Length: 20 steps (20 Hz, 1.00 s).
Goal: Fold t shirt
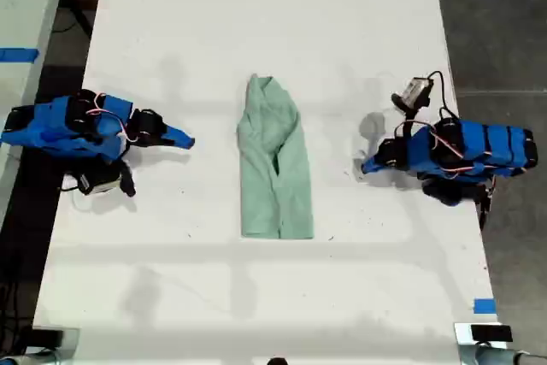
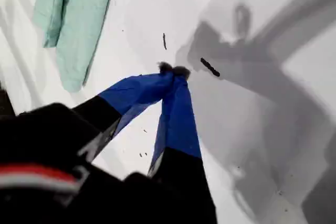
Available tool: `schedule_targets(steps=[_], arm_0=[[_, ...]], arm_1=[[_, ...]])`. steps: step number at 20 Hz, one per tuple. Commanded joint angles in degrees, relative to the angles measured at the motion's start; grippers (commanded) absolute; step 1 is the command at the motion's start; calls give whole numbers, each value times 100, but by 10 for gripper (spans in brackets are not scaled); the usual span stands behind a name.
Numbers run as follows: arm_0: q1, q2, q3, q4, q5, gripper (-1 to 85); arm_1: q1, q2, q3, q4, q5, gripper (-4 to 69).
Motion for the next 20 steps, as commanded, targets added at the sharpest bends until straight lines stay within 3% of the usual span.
schedule_targets(steps=[1,8,11,13,14,15,16,20], arm_0=[[-35,62,18,9,-308,-2],[229,62,9,-97,-387,-2],[123,-158,-53,220,-1081,-3],[185,-1740,-756,-281,-1274,-3],[413,-3155,-1521,-580,-1415,-3],[606,-4579,-2408,-712,-1547,-3],[765,-5854,-3340,-677,-1608,-3],[1582,-9378,-6873,97,-2048,-3]], arm_1=[[-580,62,-26,97,545,-19],[-606,62,158,-26,896,-24],[-360,9,202,-492,756,-22],[-360,-563,-237,-765,589,-22],[-413,-1222,-483,-1318,316,-15],[-633,-1986,-791,-2004,193,35],[-809,-2769,-1292,-2215,396,53],[-1459,-6381,-3832,-2030,1081,81]])
